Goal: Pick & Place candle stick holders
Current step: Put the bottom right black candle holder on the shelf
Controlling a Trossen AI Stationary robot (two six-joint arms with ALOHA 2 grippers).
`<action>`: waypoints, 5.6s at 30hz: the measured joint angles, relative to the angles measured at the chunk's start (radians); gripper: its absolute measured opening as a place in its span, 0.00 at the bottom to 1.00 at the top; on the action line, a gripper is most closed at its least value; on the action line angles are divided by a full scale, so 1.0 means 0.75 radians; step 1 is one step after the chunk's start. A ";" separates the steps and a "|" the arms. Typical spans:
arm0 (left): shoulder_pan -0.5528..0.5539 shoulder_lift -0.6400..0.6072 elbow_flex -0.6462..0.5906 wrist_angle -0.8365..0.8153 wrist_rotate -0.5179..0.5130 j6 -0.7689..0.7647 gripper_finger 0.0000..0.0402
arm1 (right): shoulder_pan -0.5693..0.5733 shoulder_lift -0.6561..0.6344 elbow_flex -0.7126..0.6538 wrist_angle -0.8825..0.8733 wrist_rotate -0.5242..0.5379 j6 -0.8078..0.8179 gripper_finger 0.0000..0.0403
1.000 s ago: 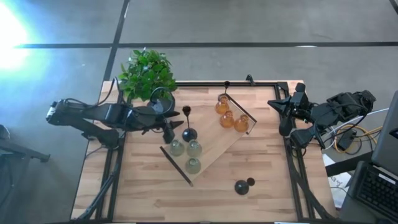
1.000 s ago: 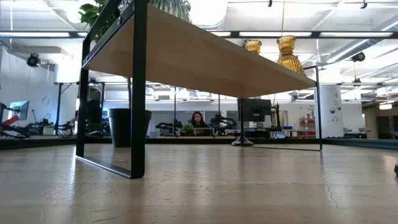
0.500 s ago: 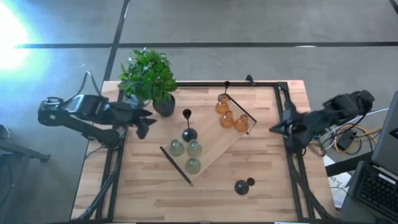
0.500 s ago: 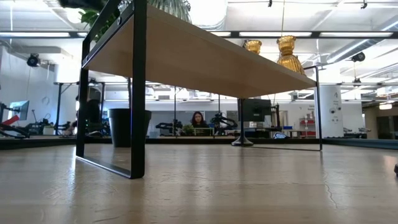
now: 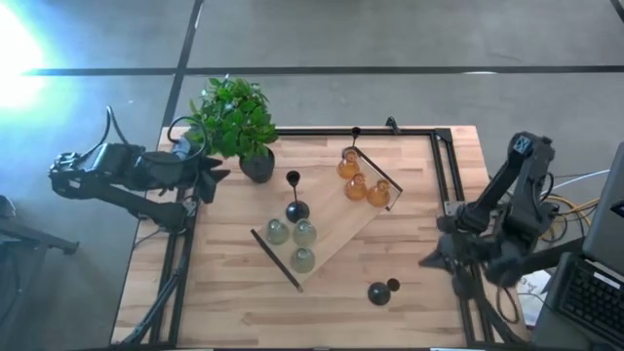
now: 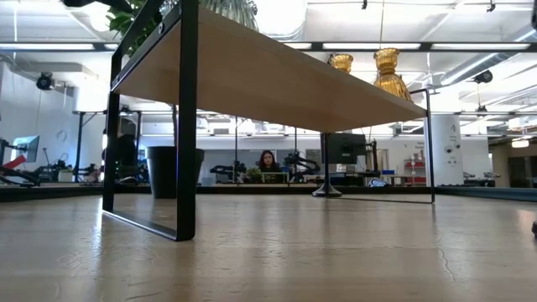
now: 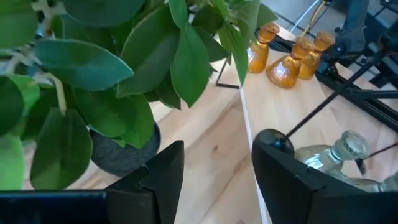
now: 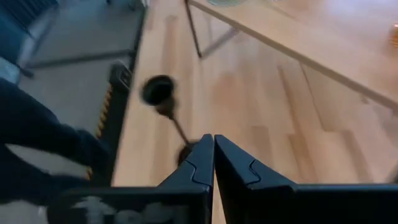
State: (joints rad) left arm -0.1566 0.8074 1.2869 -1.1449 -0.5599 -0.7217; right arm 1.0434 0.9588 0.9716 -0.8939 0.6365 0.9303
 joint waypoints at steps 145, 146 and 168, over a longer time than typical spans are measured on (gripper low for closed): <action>0.000 0.026 -0.004 0.028 -0.129 0.159 0.48 | -1.326 0.604 0.378 0.784 -0.606 -0.996 0.02; 0.001 0.026 -0.004 0.028 -0.129 0.163 0.48 | -1.327 0.604 0.374 0.788 -0.608 -0.996 0.03; 0.000 0.026 -0.004 0.028 -0.161 0.166 0.48 | -1.328 0.604 0.371 0.784 -0.651 -0.971 0.17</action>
State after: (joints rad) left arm -0.1564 0.8268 1.2839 -1.1236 -0.6809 -0.5972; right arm 0.0470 1.4117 1.2498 -0.3061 0.1479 0.2021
